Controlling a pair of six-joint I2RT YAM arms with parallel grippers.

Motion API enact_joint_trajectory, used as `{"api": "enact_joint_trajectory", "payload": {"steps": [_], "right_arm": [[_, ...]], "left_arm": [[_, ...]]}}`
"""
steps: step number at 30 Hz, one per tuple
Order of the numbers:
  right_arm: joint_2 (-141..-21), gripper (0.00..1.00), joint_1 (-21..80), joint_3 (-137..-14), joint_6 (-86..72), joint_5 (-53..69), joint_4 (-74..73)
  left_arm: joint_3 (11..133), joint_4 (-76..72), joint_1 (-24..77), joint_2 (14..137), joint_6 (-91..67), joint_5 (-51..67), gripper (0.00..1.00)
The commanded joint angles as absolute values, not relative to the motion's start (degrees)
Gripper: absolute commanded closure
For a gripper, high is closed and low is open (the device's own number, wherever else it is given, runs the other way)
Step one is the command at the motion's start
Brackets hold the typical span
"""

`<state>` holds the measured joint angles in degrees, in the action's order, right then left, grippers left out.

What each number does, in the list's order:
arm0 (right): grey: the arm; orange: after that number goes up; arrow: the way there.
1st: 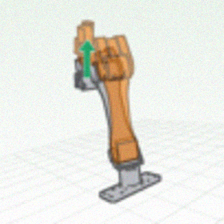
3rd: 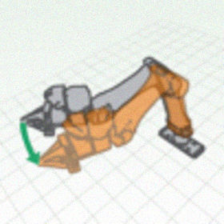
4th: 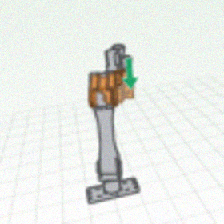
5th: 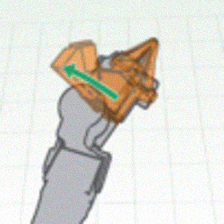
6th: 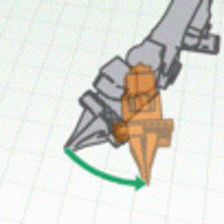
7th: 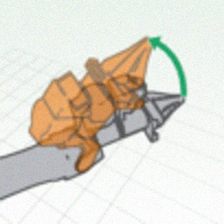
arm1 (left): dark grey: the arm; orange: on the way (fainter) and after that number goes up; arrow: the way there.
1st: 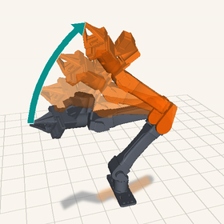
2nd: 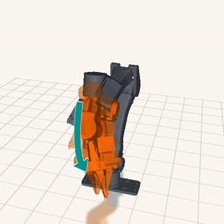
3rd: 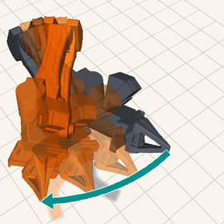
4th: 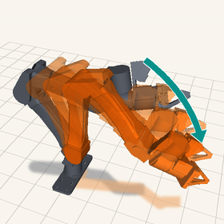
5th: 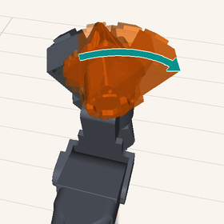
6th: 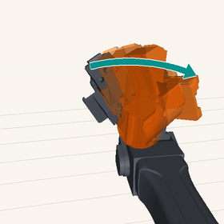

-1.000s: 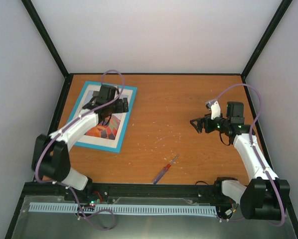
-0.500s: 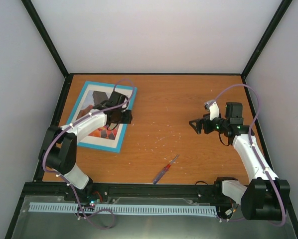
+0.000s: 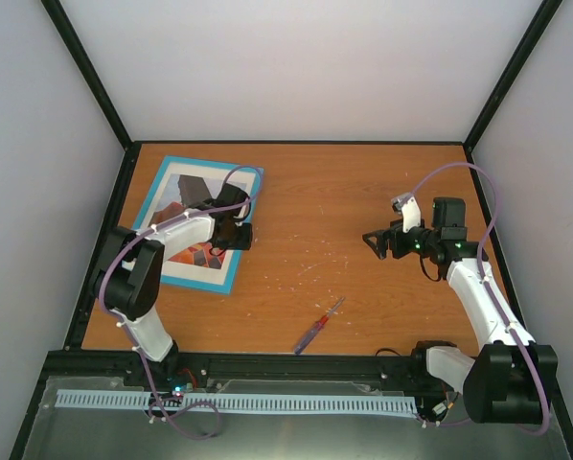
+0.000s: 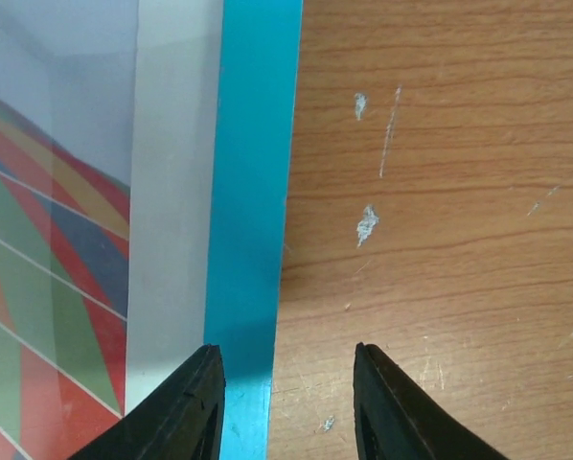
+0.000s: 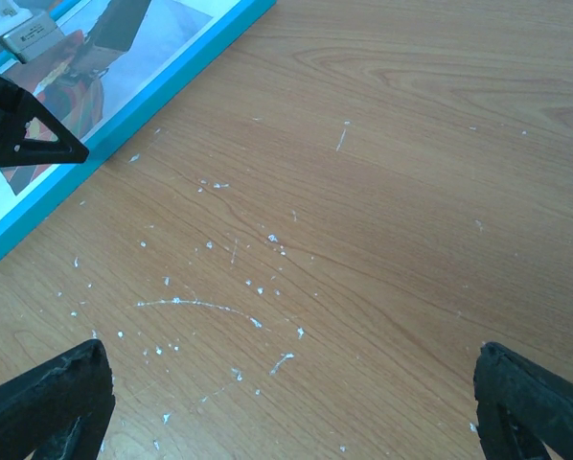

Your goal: Take the photo out of the frame

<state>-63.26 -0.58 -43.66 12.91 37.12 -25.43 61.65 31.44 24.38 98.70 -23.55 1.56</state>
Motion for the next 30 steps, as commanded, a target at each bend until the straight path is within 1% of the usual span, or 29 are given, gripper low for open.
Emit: {"api": "enact_joint_trajectory", "payload": {"steps": [1,3,5,7,12,14,18,23,30], "right_arm": [[-62.8,0.0,0.0,-42.7,13.8,37.5,-24.1],[-62.9,0.0,0.0,-42.6,13.8,37.6,-24.0],[-62.9,0.0,0.0,-42.6,13.8,37.7,-23.9],[-62.8,0.0,0.0,-42.6,13.8,37.7,-23.9],[-62.8,0.0,0.0,-42.5,13.9,37.6,-24.0],[-62.9,0.0,0.0,-42.6,14.0,37.7,-24.0],[-63.2,0.0,0.2,-42.5,14.0,37.7,-23.9],[-63.5,0.0,0.6,-42.5,14.1,37.6,-23.9],[-63.4,0.0,0.8,-42.5,14.2,37.5,-23.9]], "left_arm": [[62.4,33.0,24.2,99.2,-23.8,-1.2,0.61],[62.6,33.8,24.3,99.6,-24.0,-2.4,0.59],[62.5,34.2,24.3,100.0,-24.0,-2.9,0.53],[62.3,34.2,24.3,100.4,-23.9,-2.5,0.51],[62.0,34.1,24.3,101.1,-23.5,-1.4,0.56],[62.0,33.9,24.5,101.3,-23.2,-0.6,0.61],[62.3,33.1,25.5,102.0,-23.3,1.3,0.67],[64.9,33.4,30.0,105.3,-23.6,2.6,0.74],[73.2,33.5,38.7,111.7,-26.2,4.7,0.76]]}}
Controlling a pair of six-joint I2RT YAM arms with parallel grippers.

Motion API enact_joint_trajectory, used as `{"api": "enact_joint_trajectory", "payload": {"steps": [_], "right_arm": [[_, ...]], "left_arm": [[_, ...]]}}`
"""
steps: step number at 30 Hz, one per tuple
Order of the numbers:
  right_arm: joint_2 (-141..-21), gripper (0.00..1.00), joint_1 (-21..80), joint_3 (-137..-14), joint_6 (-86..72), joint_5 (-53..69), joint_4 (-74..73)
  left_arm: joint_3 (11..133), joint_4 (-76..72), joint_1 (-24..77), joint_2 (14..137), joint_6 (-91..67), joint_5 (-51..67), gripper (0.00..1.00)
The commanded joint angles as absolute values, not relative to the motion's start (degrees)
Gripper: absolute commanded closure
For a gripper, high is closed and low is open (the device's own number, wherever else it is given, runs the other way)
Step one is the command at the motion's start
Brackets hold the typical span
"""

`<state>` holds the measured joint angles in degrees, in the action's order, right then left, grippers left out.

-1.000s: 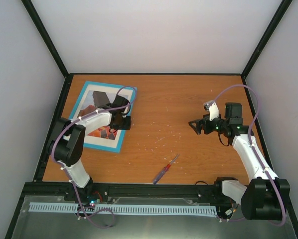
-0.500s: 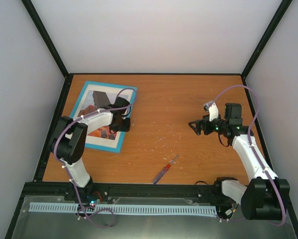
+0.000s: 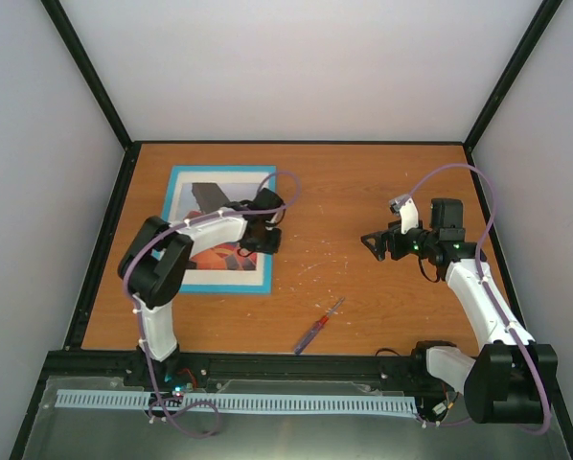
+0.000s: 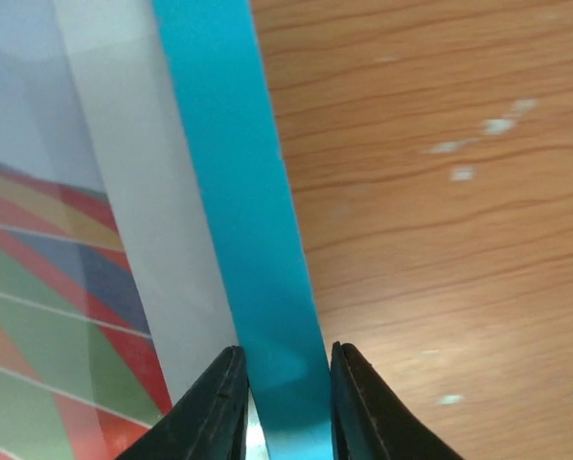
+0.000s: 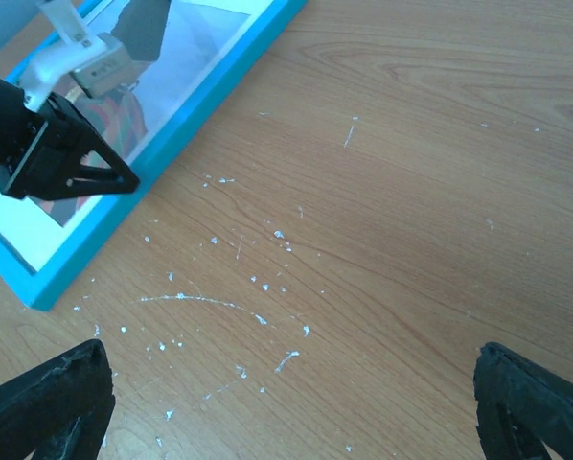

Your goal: Take the photo out of the frame

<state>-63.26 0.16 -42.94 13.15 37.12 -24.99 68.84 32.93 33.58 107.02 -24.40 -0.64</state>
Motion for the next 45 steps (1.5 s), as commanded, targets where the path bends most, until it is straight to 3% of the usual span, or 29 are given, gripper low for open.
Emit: {"api": "enact_joint_trajectory", "payload": {"steps": [1,8,11,15,18,25,31,37,42,45], "right_arm": [[-63.3,0.0,0.9,-42.5,14.2,37.5,-23.9],[-63.1,0.0,1.0,-42.5,14.3,37.3,-23.8],[-63.0,0.0,1.1,-42.4,14.3,37.3,-23.9],[-63.1,0.0,1.1,-42.3,14.3,37.3,-23.8],[-63.3,0.0,1.2,-42.1,14.4,37.2,-23.7],[-64.9,0.02,1.4,-42.4,15.9,37.8,-25.0],[-66.5,0.2,5.1,-44.8,18.4,35.2,-27.3],[-71.5,0.42,14.4,-51.1,25.9,31.2,-33.5],[-74.3,0.49,31.1,-55.2,31.4,21.4,-34.5],[-77.6,0.51,38.8,-57.3,34.3,18.4,-34.7]], "left_arm": [[75.2,33.6,40.2,112.6,-26.5,5.3,0.75],[86.0,34.0,44.7,117.3,-28.0,9.2,0.73],[89.5,34.4,44.7,116.3,-26.8,9.6,0.59],[91.0,36.6,42.9,110.7,-24.6,2.0,0.32],[86.4,36.0,37.0,105.5,-23.7,-0.4,0.26],[67.4,28.7,16.3,94.6,-25.3,5.1,0.21],[58.4,23.9,4.0,92.4,-28.9,9.8,0.2],[53.4,20.7,2.8,92.2,-30.1,12.8,0.22],[51.1,20.1,2.8,89.4,-29.9,13.6,0.23],[49.8,20.1,2.8,84.8,-30.1,20.1,0.28]]}}
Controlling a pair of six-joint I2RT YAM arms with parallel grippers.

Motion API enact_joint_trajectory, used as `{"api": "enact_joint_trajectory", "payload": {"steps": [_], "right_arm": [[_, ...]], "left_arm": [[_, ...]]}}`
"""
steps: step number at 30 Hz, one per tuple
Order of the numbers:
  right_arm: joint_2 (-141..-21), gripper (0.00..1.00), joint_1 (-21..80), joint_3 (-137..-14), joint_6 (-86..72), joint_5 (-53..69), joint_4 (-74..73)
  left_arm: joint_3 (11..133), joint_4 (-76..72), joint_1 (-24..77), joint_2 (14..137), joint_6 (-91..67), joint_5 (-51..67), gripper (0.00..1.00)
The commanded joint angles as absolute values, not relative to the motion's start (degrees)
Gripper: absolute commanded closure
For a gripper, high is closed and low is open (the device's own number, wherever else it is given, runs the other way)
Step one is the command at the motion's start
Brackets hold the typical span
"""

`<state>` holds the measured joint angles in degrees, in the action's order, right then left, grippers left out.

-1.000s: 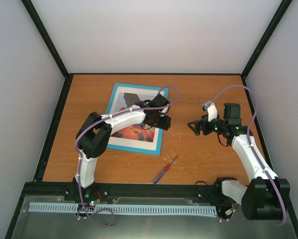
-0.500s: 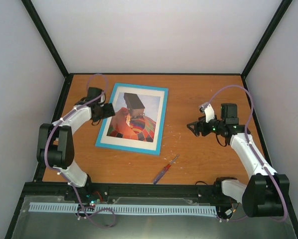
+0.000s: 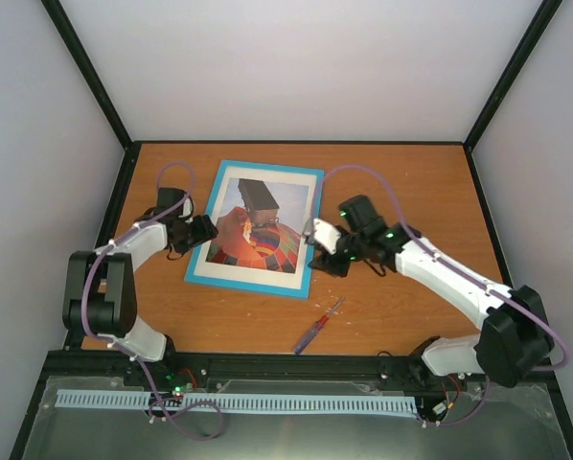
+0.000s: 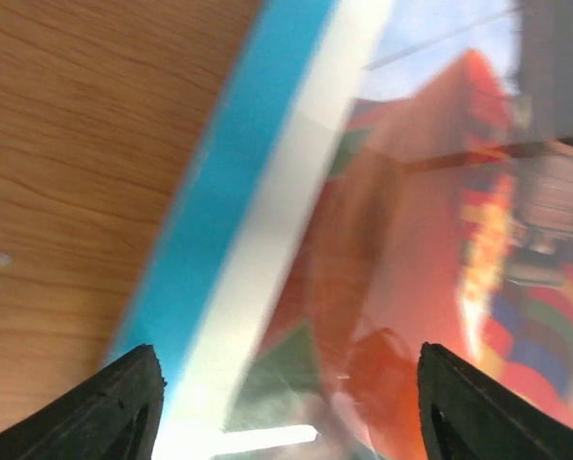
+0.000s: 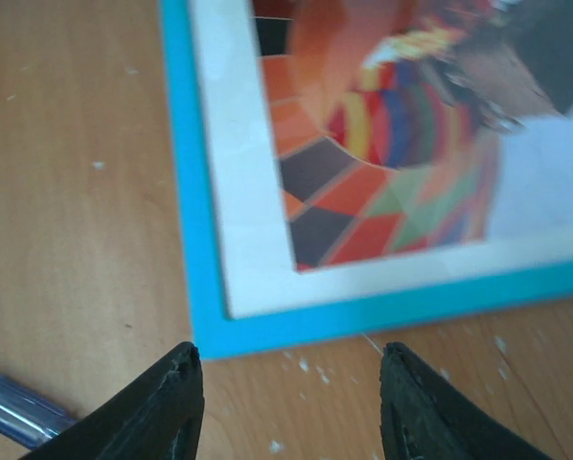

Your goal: Take the photo out of the frame

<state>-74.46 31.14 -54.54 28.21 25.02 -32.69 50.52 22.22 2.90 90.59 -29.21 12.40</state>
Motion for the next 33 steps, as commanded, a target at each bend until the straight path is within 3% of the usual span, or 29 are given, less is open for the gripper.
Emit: {"api": "enact_joint_trajectory", "payload": {"steps": [1,12,26,29,33], "right_arm": [[-78.7,0.51,40.8,-58.1,34.8,17.7,-34.7],[-94.2,0.59,52.4,-62.9,36.4,6.8,-33.6],[-100.4,0.57,54.1,-65.0,38.5,11.7,-37.1],[-101.4,0.57,54.2,-65.0,37.9,9.6,-36.5],[-102.7,0.58,54.2,-65.0,37.2,8.0,-35.5]], "left_arm": [[49.5,19.8,3.1,82.7,-29.8,22.4,0.3],[50.7,26.7,6.1,63.9,-21.1,16.1,0.29],[45.1,20.9,6.1,61.5,-17.6,16.9,0.29],[44.9,20.2,6.1,62.7,-16.7,20.7,0.34],[42.0,15.6,6.2,61.7,-16.9,25.8,0.31]]}}
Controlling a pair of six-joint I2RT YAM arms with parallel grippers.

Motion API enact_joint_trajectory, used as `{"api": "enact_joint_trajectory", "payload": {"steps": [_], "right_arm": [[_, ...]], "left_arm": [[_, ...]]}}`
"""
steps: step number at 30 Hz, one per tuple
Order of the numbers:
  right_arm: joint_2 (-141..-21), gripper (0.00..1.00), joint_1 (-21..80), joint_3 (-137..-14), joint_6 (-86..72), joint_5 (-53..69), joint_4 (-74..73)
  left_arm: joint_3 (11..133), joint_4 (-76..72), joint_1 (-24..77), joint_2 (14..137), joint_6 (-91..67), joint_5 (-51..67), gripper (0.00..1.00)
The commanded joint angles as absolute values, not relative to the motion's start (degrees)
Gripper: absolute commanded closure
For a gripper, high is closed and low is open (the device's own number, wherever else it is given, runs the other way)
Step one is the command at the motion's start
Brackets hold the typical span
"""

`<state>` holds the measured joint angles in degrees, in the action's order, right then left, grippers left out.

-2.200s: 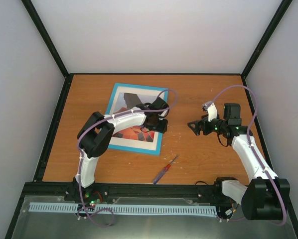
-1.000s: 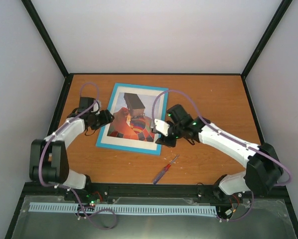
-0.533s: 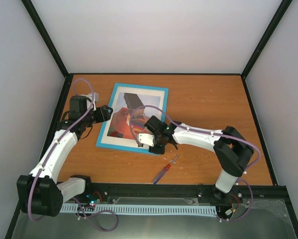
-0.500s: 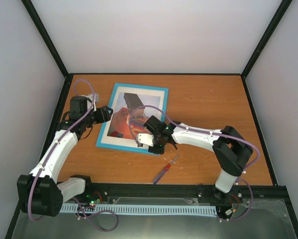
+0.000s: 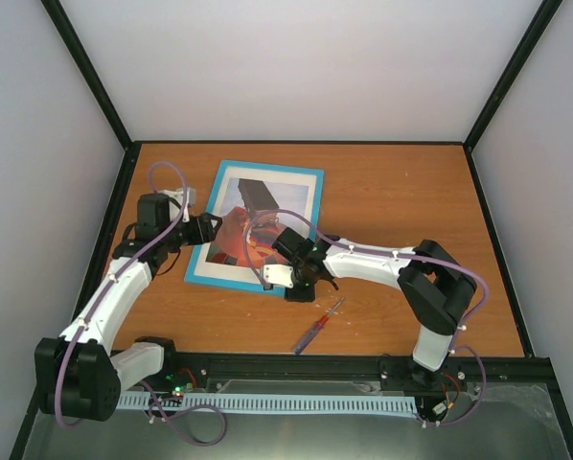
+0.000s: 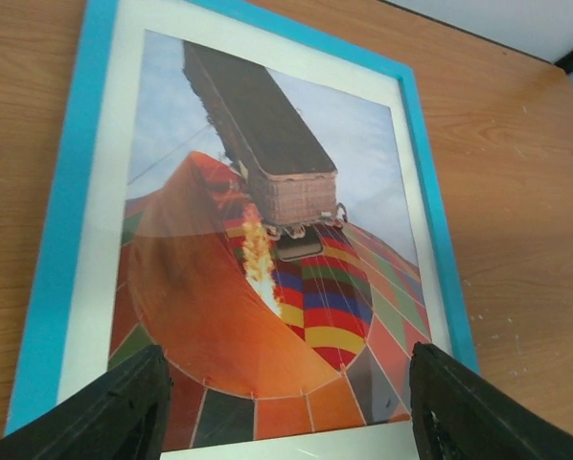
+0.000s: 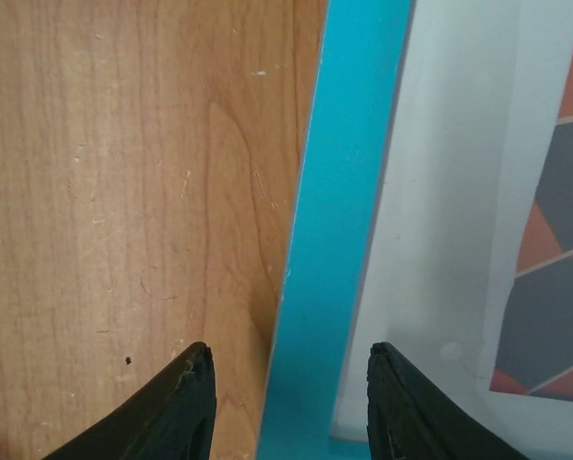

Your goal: Take the photo out of the frame

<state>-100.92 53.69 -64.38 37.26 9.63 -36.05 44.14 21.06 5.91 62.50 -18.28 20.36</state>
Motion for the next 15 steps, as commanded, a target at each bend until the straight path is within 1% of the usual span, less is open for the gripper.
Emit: {"api": "enact_joint_trajectory", "payload": {"steps": [1,8,10,12,13,15], "right_arm": [[-103.2,0.58,54.2,-65.1,37.0,7.6,-35.4],[-104.8,0.65,54.9,-64.4,37.0,4.3,-34.0],[-104.6,0.66,55.0,-63.5,36.7,2.9,-33.4],[-104.0,0.67,55.0,-61.1,35.9,1.7,-32.5],[-103.8,0.7,55.0,-60.1,35.4,1.2,-32.2],[-103.4,0.81,55.0,-58.4,34.7,0.1,-32.3]], "left_arm": [[41.7,15.4,6.2,61.4,-16.9,26.1,0.31],[41.9,15.1,6.2,60.4,-15.6,24.5,0.33],[42.1,15.0,6.2,59.6,-15.6,24.8,0.35],[41.3,13.2,6.3,57.6,-15.5,27.5,0.38],[40.5,11.6,6.7,56.4,-15.5,29.8,0.38],[39.5,9.7,8.7,54.7,-15.2,31.0,0.38]]}}
